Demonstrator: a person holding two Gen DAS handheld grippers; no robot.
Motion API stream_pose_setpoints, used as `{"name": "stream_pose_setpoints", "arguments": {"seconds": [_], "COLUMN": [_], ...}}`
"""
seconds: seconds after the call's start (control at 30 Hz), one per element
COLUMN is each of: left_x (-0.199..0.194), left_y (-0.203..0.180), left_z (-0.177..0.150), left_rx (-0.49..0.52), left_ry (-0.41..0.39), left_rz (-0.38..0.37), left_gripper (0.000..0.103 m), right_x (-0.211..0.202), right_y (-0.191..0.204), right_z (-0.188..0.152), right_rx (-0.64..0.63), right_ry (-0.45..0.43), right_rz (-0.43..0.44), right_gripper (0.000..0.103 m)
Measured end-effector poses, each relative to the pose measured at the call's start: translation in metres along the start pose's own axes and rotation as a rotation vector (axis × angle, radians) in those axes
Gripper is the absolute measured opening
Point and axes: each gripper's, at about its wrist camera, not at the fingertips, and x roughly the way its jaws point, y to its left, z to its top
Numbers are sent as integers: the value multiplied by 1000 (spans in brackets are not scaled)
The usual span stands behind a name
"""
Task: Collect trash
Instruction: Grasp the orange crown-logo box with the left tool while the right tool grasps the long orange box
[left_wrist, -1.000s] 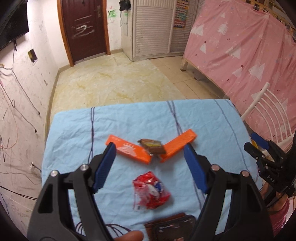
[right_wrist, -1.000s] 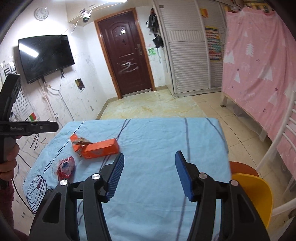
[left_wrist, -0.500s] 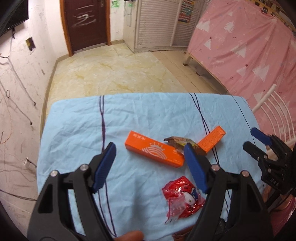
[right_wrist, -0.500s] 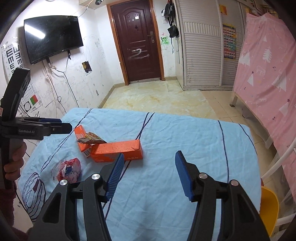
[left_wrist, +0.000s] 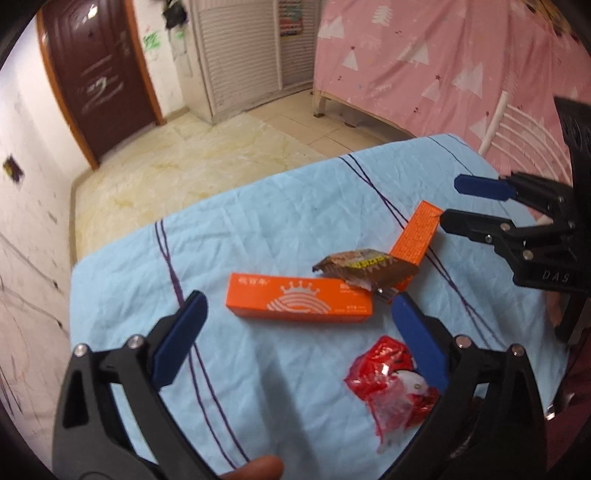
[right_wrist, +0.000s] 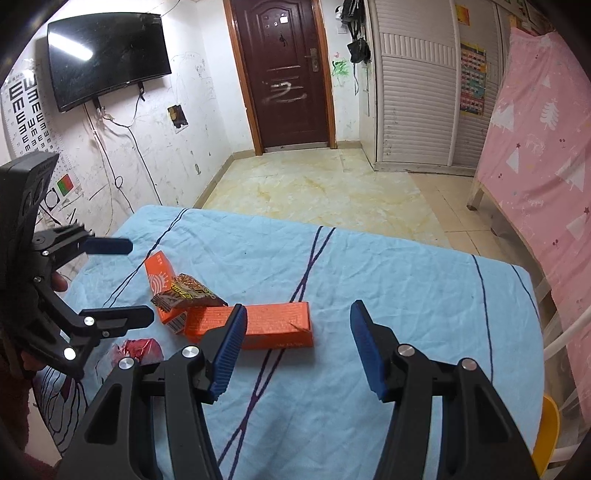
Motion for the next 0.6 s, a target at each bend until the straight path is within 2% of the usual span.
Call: {"name": "stream_pose_setpoints", "arguments": {"seconds": [0.07, 0.13, 0.23, 0.3, 0.5, 0.6], "left_x": [4, 8, 15, 20, 25, 19], "left_y": [0, 2, 4, 5, 13, 13], "left_z": [2, 4, 6, 7, 5, 1], "left_rx": [39, 59, 81, 93, 95, 111], "left_ry": [-11, -11, -10, -18, -65, -89], "left_rz": [4, -3, -25, -35, -85, -133], "left_gripper": [97, 97, 97, 97, 97, 97], "right_x": [3, 7, 12, 16, 26, 33], "right_y": [2, 3, 5, 10, 28, 32], "right_z": [0, 0, 0, 1, -2, -1], "right_rx": [-9, -17, -27, -56, -135, -148], "right_ry": [6, 10, 11, 15, 27, 41], "right_rz": [8, 23, 46, 45, 59, 59], "right_gripper": [53, 59, 68, 79, 87, 89]}}
